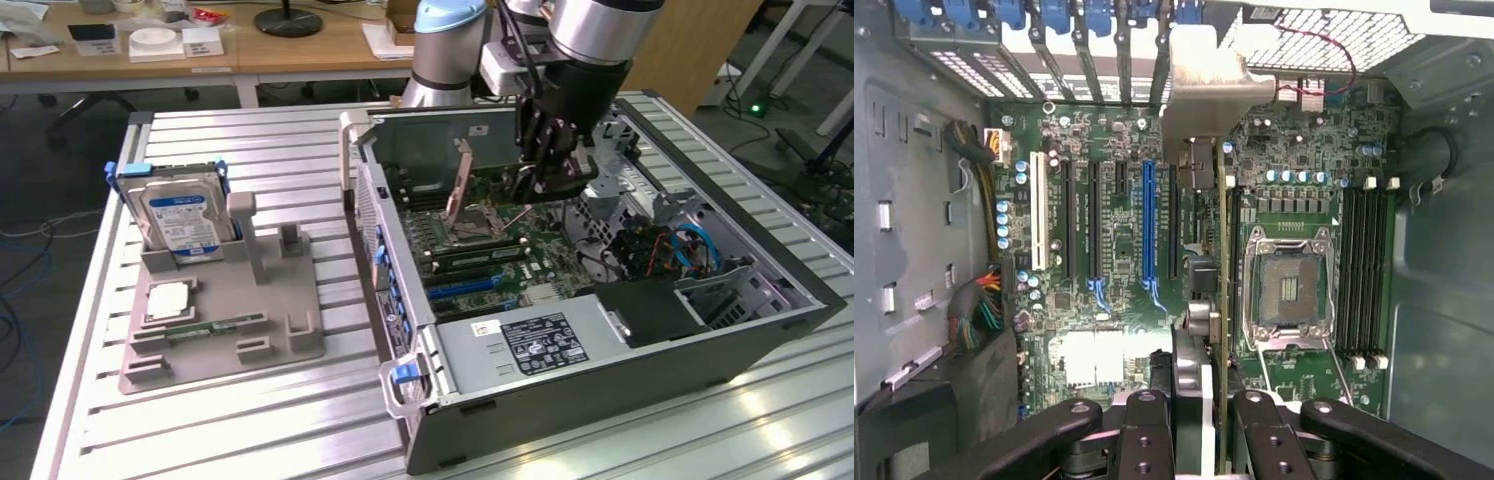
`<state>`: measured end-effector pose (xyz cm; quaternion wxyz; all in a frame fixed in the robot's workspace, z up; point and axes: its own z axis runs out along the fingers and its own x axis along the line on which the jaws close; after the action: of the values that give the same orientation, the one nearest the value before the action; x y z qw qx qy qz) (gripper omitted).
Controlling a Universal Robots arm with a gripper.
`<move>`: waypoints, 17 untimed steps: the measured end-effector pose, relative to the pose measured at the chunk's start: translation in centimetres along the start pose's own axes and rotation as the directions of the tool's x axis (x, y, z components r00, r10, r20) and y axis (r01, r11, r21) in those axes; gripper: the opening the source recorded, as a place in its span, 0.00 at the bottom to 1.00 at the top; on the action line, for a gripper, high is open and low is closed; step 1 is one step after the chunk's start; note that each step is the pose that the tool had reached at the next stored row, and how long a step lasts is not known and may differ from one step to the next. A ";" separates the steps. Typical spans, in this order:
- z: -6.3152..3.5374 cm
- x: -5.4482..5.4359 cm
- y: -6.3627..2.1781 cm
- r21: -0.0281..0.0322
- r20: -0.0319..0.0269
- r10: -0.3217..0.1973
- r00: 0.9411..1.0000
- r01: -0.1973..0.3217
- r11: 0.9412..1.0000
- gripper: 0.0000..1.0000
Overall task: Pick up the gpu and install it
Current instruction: 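Insert the gpu into the slot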
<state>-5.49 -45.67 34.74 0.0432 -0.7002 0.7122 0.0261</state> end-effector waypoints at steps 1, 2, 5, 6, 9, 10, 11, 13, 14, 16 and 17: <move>0.07 0.0 0.03 0.001 0.000 0.008 1.000 -0.008 1.000 0.28; 0.11 0.0 0.03 0.001 0.000 0.012 1.000 -0.012 1.000 0.28; 0.29 0.1 0.04 0.002 0.000 0.015 1.000 -0.015 1.000 0.28; 0.37 0.1 0.04 0.002 0.000 0.016 1.000 -0.016 1.000 0.28; 0.88 0.2 0.05 0.002 0.000 0.021 1.000 -0.021 1.000 0.28; 1.06 0.3 0.06 0.002 -0.001 0.022 1.000 -0.022 1.000 0.28; 1.24 0.3 0.06 0.002 0.000 0.023 1.000 -0.023 1.000 0.28; 1.59 0.3 0.07 0.002 -0.001 0.023 1.000 -0.023 1.000 0.28; 1.79 0.4 0.08 0.002 -0.001 0.023 1.000 -0.023 1.000 0.28; 1.98 0.4 0.09 0.002 -0.001 0.023 1.000 -0.023 1.000 0.28; 2.04 0.4 0.09 0.002 -0.001 0.023 1.000 -0.023 1.000 0.28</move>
<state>-5.53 -45.85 32.67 0.0434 -0.6920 0.7202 0.0256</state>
